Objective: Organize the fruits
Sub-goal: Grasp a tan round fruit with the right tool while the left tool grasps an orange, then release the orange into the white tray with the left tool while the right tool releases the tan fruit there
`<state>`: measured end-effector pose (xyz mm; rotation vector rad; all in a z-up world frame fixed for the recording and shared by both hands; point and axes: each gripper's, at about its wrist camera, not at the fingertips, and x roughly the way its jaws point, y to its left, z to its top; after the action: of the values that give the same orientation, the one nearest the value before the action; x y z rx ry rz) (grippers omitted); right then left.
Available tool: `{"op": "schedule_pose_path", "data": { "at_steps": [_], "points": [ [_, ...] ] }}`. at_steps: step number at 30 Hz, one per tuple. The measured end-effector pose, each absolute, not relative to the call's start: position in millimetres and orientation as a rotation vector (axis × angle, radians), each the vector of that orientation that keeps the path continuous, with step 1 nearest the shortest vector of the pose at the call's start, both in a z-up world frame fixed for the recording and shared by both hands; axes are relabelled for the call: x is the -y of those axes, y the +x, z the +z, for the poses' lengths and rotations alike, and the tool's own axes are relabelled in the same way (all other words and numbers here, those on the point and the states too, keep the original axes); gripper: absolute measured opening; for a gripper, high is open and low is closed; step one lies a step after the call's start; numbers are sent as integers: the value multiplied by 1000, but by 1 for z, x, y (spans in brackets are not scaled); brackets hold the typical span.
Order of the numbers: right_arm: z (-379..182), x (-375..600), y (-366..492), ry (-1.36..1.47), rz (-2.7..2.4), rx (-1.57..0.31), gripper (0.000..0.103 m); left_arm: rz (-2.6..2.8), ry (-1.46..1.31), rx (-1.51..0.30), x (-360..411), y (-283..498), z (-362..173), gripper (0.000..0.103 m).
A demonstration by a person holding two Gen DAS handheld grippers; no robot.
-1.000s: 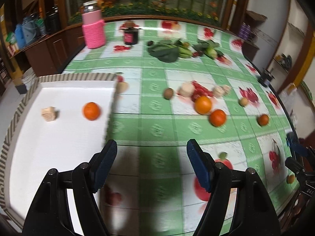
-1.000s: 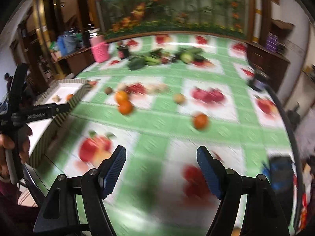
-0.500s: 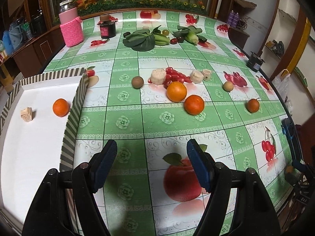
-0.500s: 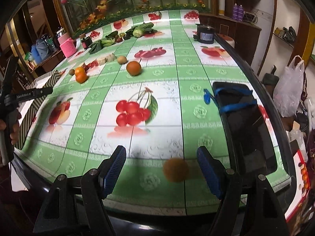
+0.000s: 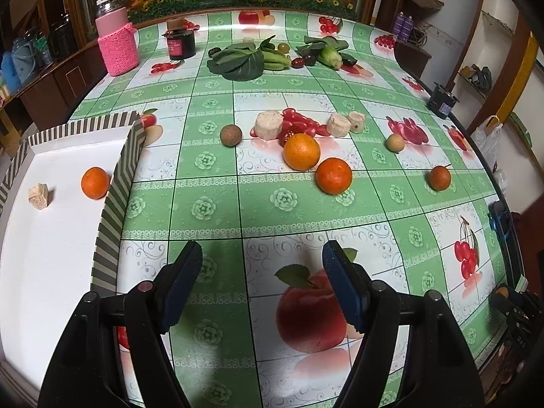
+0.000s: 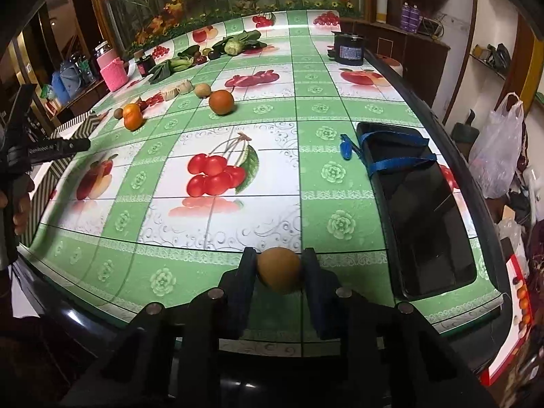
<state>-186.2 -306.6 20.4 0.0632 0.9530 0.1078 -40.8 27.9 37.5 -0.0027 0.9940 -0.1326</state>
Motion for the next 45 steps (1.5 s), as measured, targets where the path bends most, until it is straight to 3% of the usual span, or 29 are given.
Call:
{"op": "schedule_pose_path", "data": {
  "at_steps": [25, 28, 29, 31, 45],
  "points": [
    [35, 216, -76, 83, 376, -870, 28, -183, -36, -1029, 24, 19, 19, 72],
    [34, 218, -72, 87, 383, -874, 28, -171, -19, -1024, 28, 25, 15, 51],
    [33, 218, -70, 88, 387, -875, 28, -173, -10, -1017, 29, 25, 15, 37],
    [33, 217, -67, 90, 393, -876, 28, -185, -5, -1014, 30, 24, 15, 29],
    [37, 183, -71, 70, 448, -867, 28, -194, -19, -1002, -1, -11, 31, 28]
  ]
}}
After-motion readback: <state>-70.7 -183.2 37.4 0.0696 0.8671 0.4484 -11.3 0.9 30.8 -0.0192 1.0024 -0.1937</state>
